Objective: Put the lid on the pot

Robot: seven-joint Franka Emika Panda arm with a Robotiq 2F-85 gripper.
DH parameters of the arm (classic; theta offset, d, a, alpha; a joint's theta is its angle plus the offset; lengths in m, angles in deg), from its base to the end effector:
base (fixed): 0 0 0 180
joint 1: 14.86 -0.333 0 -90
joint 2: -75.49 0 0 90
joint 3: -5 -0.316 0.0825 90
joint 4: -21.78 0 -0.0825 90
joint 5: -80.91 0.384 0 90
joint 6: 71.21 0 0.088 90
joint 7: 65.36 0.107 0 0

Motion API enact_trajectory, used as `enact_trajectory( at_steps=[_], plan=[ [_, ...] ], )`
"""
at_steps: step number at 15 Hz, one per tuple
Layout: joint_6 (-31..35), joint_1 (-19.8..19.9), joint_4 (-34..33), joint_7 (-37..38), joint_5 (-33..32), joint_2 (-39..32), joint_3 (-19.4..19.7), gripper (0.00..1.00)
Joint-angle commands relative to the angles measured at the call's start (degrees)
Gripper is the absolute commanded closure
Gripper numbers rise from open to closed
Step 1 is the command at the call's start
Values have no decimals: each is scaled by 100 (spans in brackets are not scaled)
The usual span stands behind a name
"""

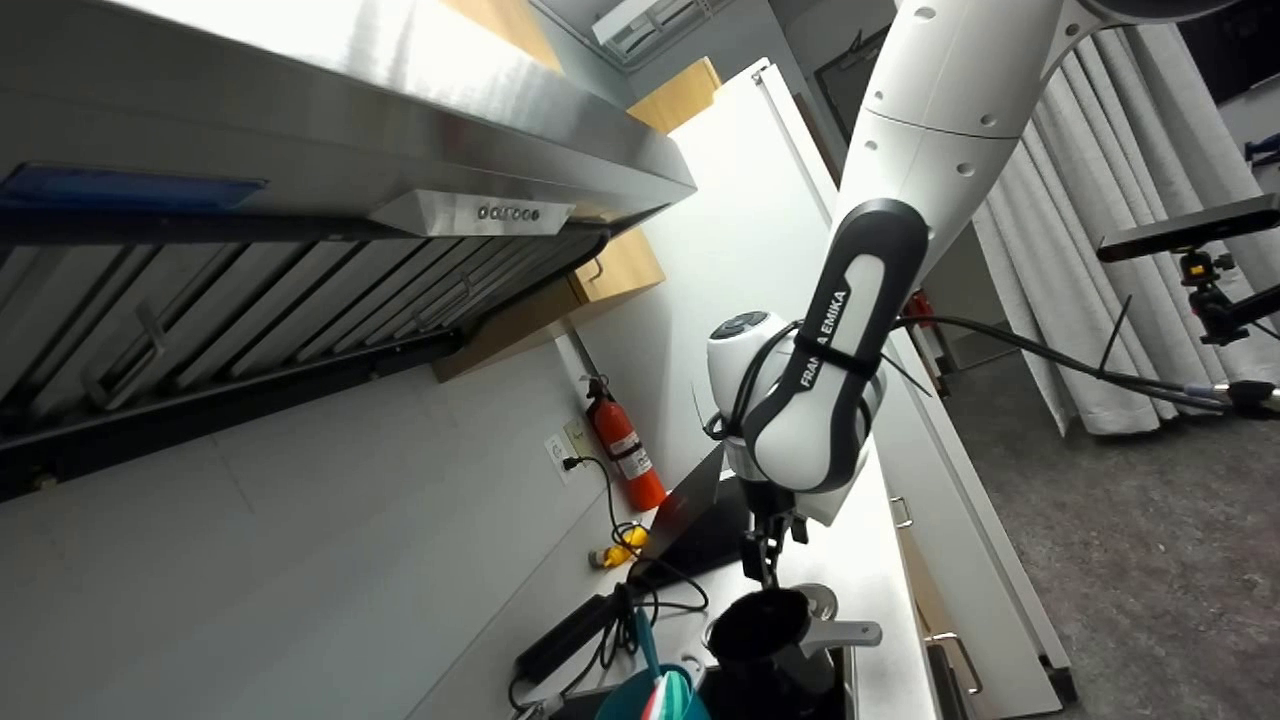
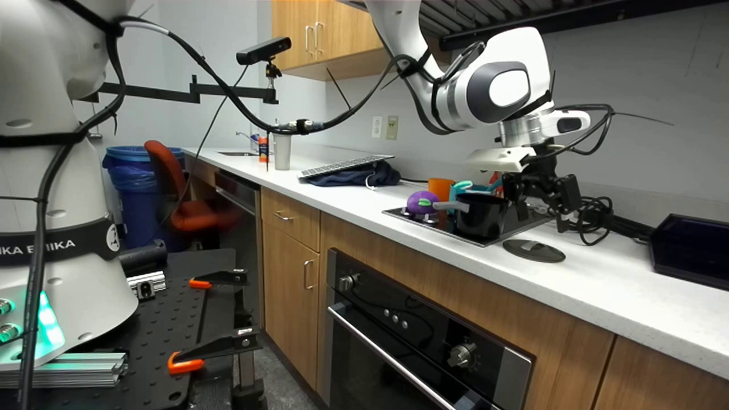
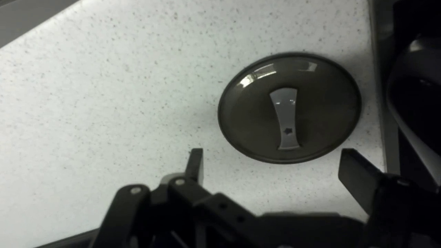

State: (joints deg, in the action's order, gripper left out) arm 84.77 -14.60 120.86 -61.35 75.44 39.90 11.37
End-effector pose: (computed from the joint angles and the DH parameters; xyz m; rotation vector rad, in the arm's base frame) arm 0.6998 -0.0676 0.2648 2.9654 -0.1081 0.5566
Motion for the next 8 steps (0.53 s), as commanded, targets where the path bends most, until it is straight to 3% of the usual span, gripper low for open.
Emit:
enact_trajectory(
  at_steps=[1,8],
  plan=[
    [-244,32,-303,-190,-32,-150,-62,0],
    [-720,182,-762,-547,67,-461,-263,0]
  ],
)
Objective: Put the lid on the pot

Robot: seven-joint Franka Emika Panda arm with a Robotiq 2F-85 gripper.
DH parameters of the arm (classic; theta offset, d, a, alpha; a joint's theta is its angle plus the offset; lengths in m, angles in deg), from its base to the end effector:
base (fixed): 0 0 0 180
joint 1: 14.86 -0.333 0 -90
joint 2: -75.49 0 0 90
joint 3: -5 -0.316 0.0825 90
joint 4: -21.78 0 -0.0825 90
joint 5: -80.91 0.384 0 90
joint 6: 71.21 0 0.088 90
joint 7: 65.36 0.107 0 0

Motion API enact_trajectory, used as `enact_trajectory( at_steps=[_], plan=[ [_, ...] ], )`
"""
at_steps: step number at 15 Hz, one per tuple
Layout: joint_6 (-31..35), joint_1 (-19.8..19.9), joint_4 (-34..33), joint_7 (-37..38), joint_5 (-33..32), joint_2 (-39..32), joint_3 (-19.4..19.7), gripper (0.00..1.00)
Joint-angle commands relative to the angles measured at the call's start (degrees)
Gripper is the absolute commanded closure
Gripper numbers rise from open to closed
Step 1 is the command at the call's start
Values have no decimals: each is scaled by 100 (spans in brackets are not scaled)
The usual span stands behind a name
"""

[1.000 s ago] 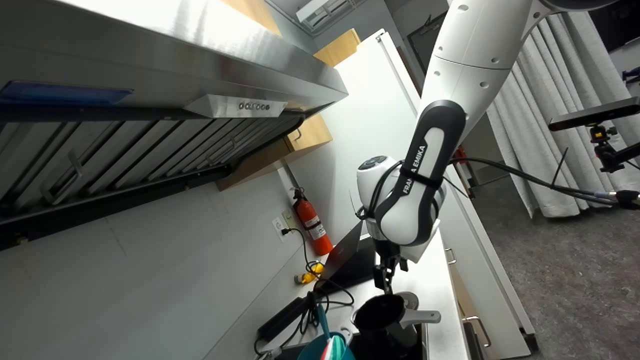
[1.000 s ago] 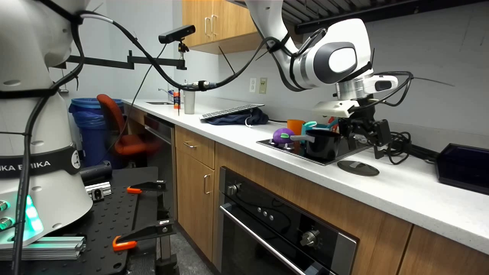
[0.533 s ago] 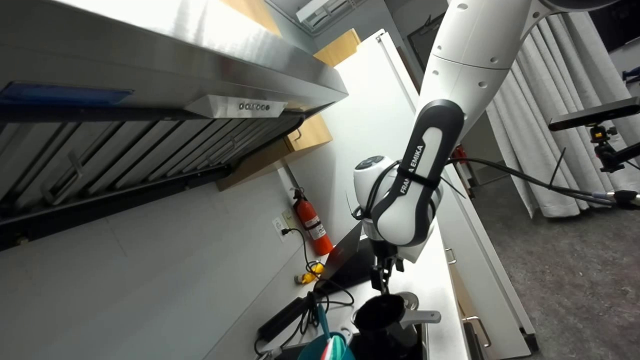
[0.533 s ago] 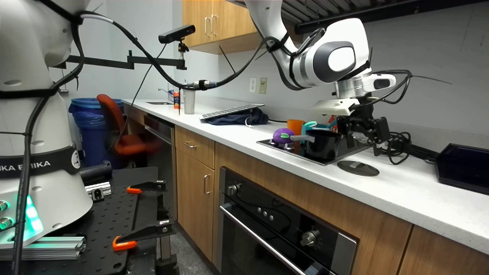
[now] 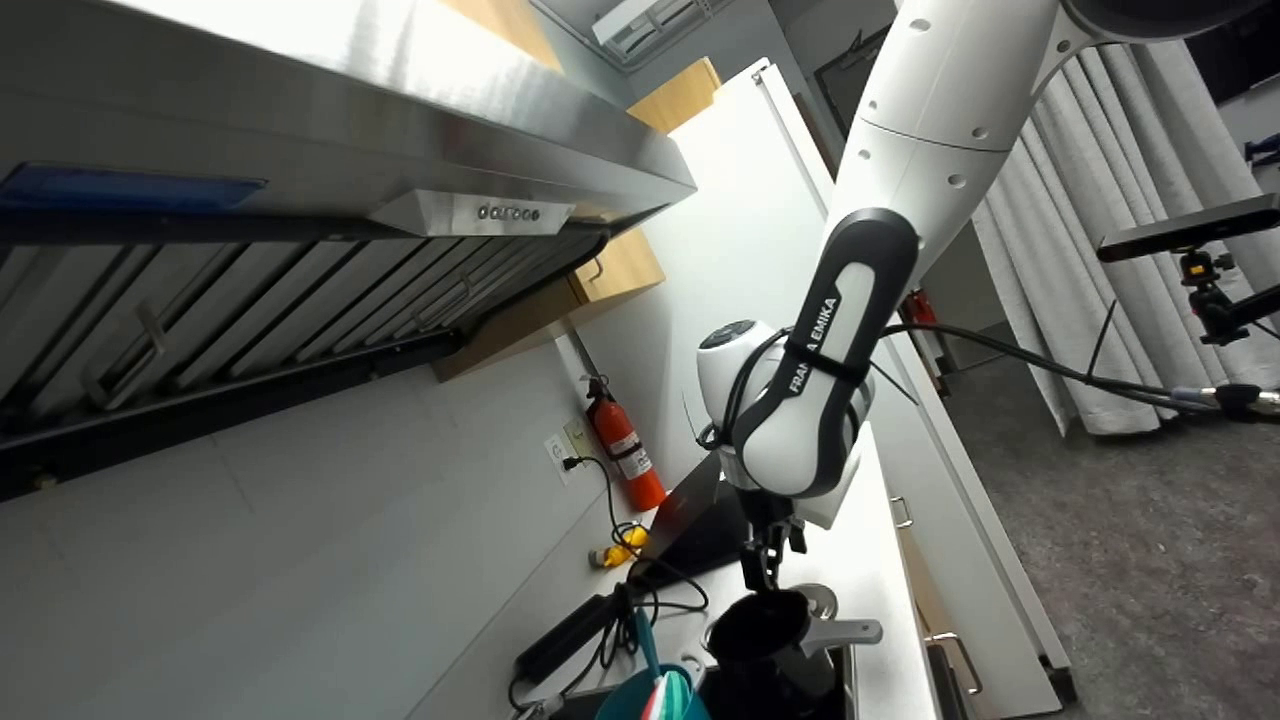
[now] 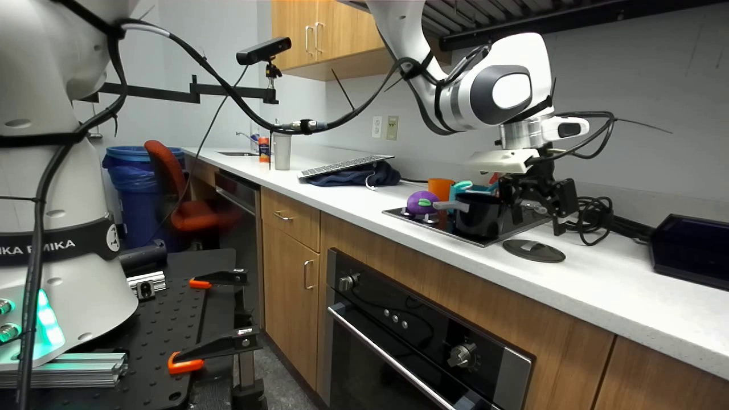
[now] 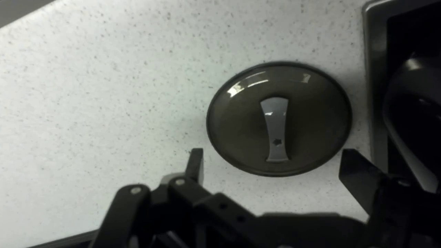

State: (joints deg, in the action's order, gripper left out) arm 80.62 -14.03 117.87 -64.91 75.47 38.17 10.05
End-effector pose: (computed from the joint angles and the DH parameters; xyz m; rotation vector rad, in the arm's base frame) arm 0.7075 -0.0615 0.2578 2.9812 -0.0109 0.4764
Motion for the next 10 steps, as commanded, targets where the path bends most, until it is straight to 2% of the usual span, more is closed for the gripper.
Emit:
enact_trajectory(
  at_steps=[1,10],
  plan=[
    [-312,120,-507,-175,70,-352,-139,0],
    [-391,245,-1006,-122,221,-723,-183,0]
  ],
)
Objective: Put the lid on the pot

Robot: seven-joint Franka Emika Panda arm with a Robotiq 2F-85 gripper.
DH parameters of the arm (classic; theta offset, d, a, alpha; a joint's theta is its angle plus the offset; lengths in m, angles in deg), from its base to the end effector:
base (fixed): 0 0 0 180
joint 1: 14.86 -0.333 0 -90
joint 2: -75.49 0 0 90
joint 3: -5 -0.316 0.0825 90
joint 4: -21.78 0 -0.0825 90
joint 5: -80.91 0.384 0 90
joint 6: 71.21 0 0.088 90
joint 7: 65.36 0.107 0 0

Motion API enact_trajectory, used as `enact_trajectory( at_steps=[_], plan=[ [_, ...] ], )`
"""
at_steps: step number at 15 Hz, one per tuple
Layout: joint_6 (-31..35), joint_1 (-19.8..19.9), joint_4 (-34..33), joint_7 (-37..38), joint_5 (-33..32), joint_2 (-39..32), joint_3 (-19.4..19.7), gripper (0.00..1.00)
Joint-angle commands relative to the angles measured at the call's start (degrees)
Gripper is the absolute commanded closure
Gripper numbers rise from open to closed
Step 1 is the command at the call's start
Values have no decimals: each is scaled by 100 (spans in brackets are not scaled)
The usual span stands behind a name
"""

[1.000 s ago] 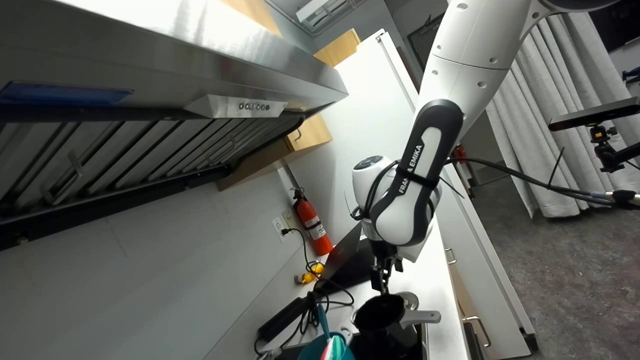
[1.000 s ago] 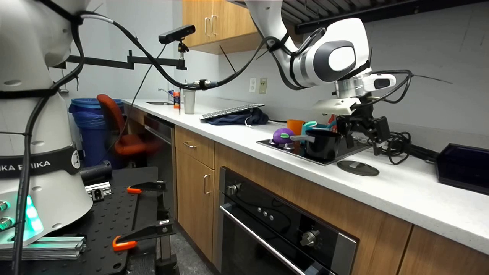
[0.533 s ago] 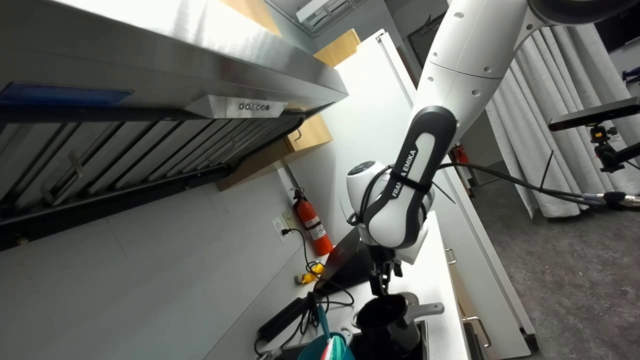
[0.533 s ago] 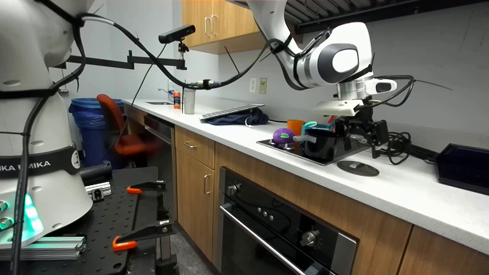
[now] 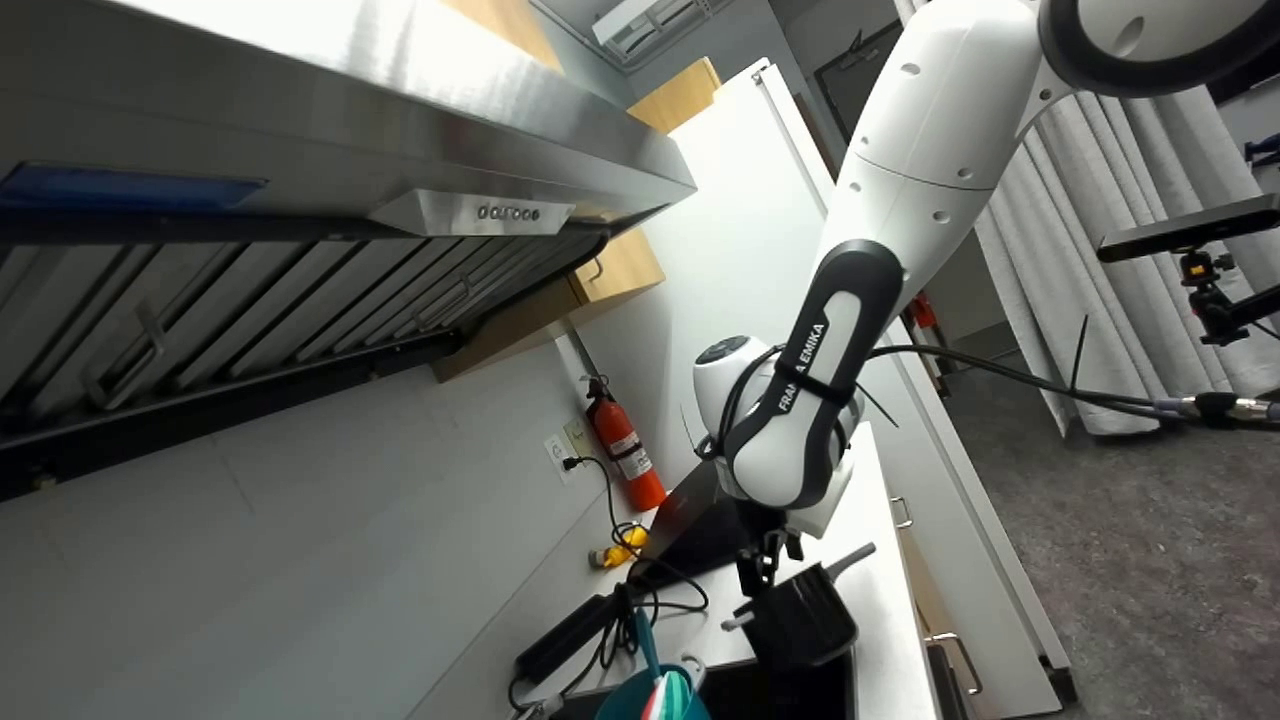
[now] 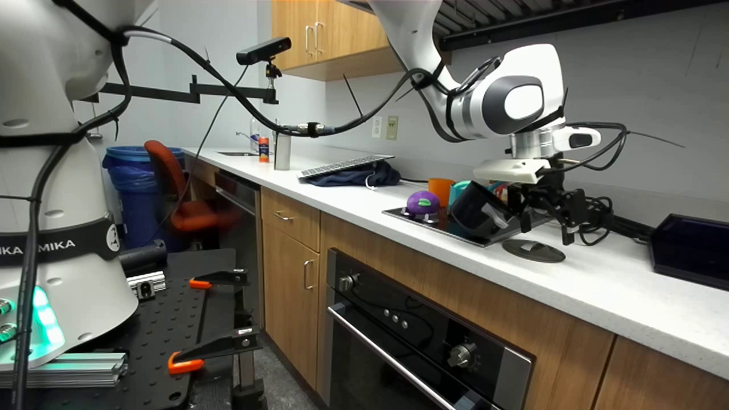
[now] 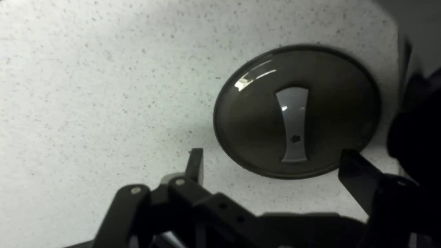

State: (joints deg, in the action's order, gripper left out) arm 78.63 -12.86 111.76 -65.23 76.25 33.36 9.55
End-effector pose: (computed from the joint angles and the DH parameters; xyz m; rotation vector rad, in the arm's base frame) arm 0.7264 -0.0714 0.2417 2.9886 -0.0356 0.4584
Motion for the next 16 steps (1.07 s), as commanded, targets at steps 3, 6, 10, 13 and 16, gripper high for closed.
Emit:
enact_trajectory(
  at_steps=[3,6,10,13,16],
  plan=[
    [-196,149,-471,-87,169,-317,-150,5],
    [-201,160,-535,-95,191,-366,-164,15],
    [-191,155,-585,-50,214,-409,-161,49],
    [-170,164,-603,-37,267,-413,-184,73],
    [-155,162,-610,-13,347,-417,-190,97]
  ],
)
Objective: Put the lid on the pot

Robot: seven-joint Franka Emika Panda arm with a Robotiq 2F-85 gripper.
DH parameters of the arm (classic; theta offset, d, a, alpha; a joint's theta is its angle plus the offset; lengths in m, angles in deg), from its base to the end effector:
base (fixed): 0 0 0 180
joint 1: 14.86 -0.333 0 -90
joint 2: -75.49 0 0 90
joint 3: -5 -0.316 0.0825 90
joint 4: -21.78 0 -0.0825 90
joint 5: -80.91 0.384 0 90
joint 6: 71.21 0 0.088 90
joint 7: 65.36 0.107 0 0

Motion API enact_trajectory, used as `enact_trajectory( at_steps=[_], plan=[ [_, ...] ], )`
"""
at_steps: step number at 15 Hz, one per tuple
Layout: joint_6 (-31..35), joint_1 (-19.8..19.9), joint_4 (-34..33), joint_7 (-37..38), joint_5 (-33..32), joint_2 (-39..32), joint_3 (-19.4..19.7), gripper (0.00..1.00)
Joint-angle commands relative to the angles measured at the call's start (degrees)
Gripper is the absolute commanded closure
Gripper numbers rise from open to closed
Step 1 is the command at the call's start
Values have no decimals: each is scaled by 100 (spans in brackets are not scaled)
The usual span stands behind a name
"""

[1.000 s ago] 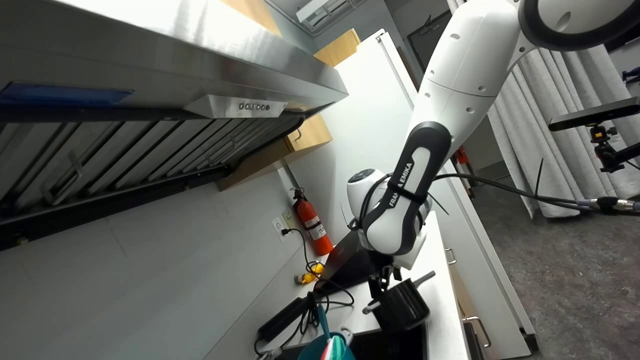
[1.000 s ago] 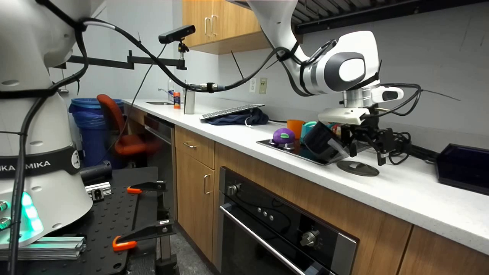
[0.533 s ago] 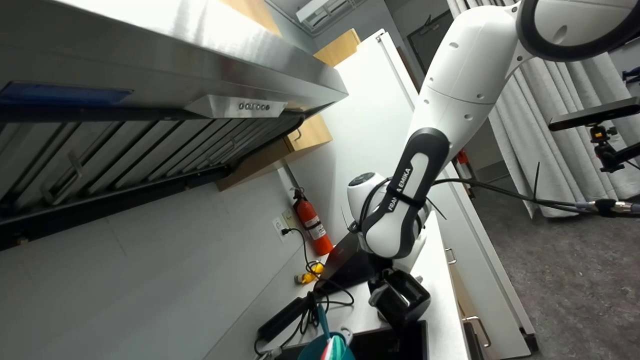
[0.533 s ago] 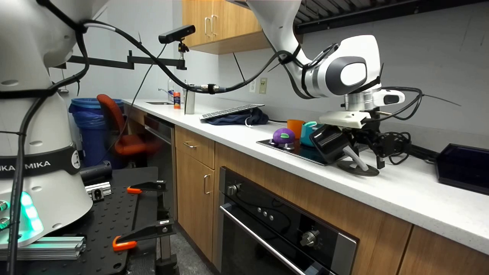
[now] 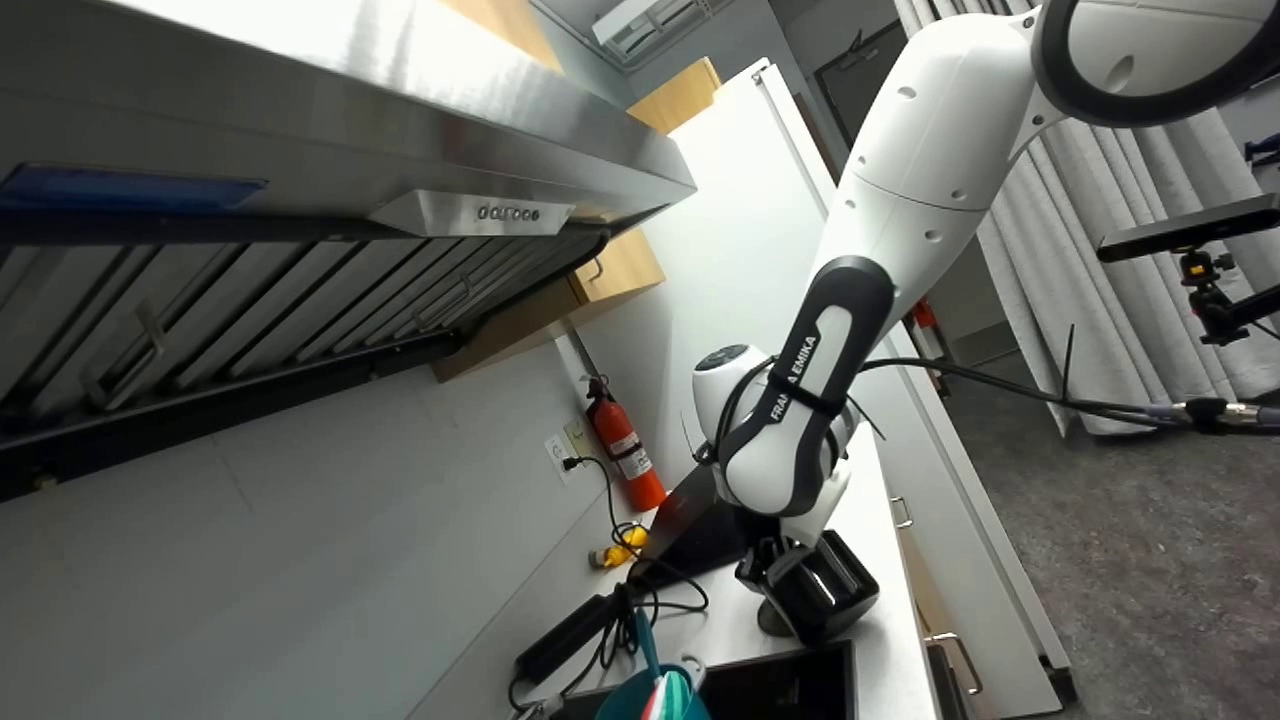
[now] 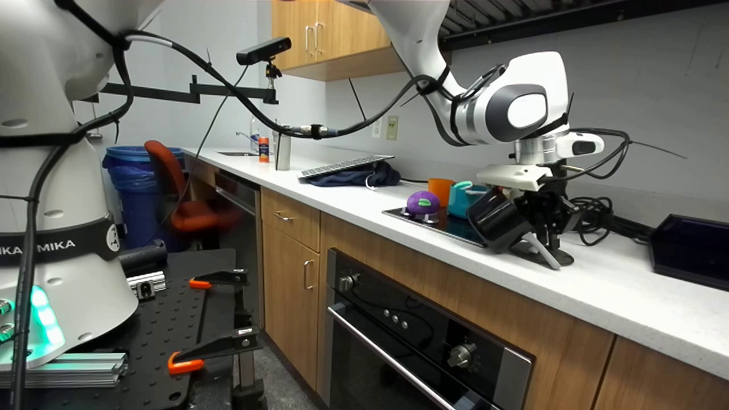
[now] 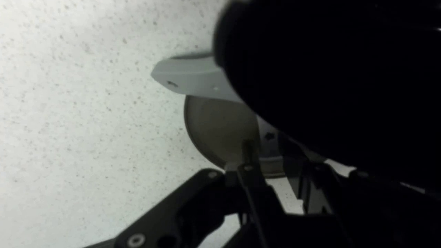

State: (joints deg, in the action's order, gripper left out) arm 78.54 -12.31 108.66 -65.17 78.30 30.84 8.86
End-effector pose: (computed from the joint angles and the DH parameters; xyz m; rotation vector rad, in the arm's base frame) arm 0.7366 -0.0720 0.2338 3.0132 -0.0791 0.4782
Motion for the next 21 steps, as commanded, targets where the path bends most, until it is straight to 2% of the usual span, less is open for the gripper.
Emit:
enact_trajectory(
  at_steps=[1,3,6,10,13,14,17,21],
  plan=[
    [-144,108,-301,-18,162,-167,-124,100],
    [-135,110,-317,-24,202,-170,-127,96],
    [-59,111,-321,-30,208,-184,-125,96],
    [396,99,-341,13,199,-251,-100,96],
    [1079,133,-378,-24,230,-348,-149,96],
    [1356,95,17,-38,209,-11,-157,96],
    [2237,89,284,-57,217,67,-249,96],
    [3008,80,648,-86,191,136,-424,96]
  ],
)
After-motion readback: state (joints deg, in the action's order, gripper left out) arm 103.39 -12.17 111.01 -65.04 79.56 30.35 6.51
